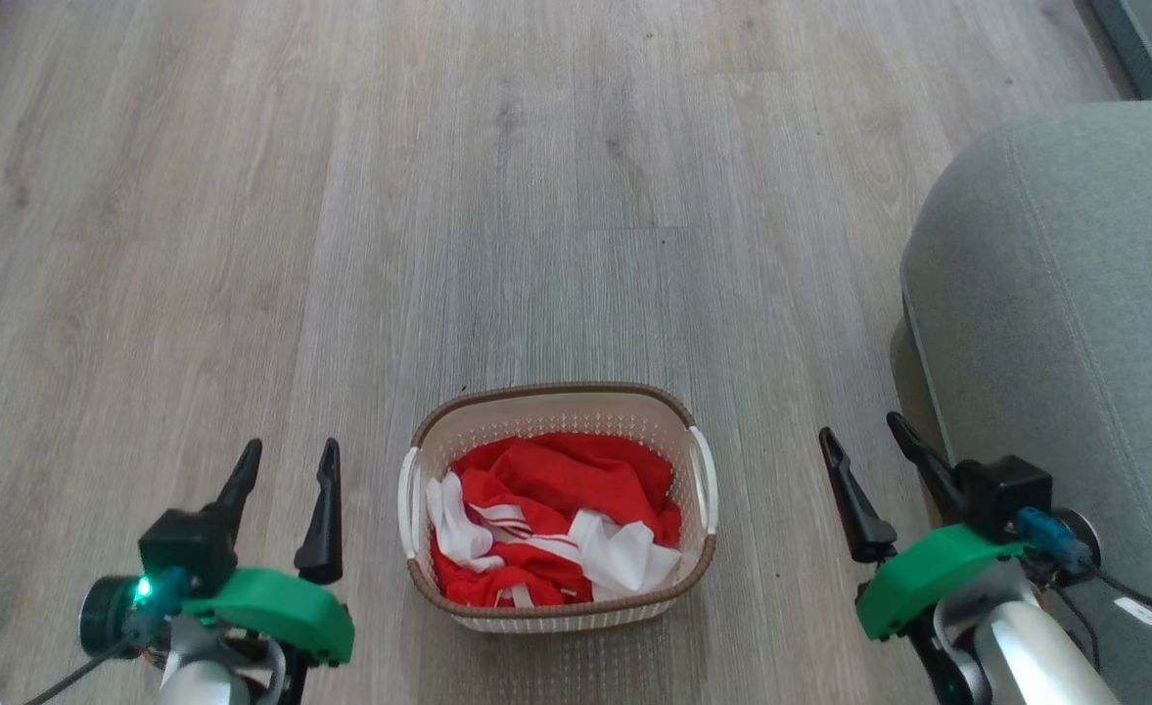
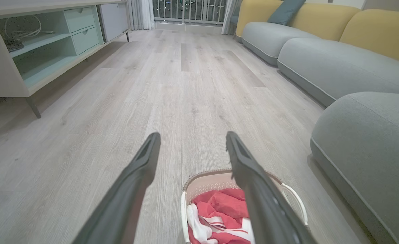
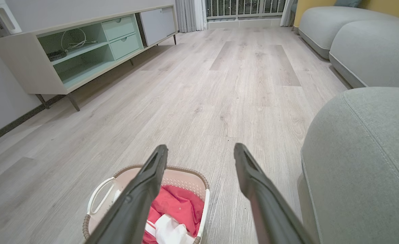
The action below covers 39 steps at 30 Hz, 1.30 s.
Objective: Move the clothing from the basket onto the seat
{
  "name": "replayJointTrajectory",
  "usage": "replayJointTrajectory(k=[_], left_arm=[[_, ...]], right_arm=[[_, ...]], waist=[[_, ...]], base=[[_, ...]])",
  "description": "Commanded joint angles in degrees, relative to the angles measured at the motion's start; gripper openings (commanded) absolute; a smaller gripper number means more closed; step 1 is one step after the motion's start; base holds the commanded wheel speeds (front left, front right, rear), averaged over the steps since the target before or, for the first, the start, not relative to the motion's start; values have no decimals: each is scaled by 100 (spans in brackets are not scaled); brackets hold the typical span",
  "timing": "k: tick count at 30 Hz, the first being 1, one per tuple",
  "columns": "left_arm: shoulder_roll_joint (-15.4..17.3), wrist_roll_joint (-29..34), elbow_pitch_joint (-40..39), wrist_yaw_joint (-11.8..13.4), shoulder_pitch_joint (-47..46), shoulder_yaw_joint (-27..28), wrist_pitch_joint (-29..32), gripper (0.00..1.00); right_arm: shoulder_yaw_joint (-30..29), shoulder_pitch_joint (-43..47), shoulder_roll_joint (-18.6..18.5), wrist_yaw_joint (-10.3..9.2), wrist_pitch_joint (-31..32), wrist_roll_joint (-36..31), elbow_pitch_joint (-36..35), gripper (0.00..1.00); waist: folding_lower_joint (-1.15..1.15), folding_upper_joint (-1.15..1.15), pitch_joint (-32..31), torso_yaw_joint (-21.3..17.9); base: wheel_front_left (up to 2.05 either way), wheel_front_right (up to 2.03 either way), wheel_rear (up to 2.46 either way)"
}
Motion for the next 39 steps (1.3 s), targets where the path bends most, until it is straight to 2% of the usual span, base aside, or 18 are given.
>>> replayJointTrajectory(k=[1, 10, 28, 34, 39], left_arm=[[60, 203, -199, 26, -226, 149, -89, 100], [28, 743, -143, -8, -224, 201, -228, 100], [-14, 723, -84, -113, -292, 311, -228, 100], [-24, 670, -99, -153, -507, 265, -228, 100], [-30, 591, -34, -183, -937, 202, -228, 100]], right_arm=[[146, -297, -100, -1, -123, -189, -128, 100], [236, -326, -124, -1, -263, -660, -77, 100], [189, -380, -105, -1, -263, -644, -87, 100], [72, -541, -108, -1, -263, -673, -209, 100], [-138, -875, -85, -1, -263, -755, -430, 100]], waist=[[0, 0, -1, 5], [0, 0, 0, 9], [0, 0, 128, -16], [0, 0, 540, -15], [0, 0, 1336, -22]], base=[[0, 0, 0], [0, 0, 0], [0, 0, 0], [0, 0, 0], [0, 0, 0]])
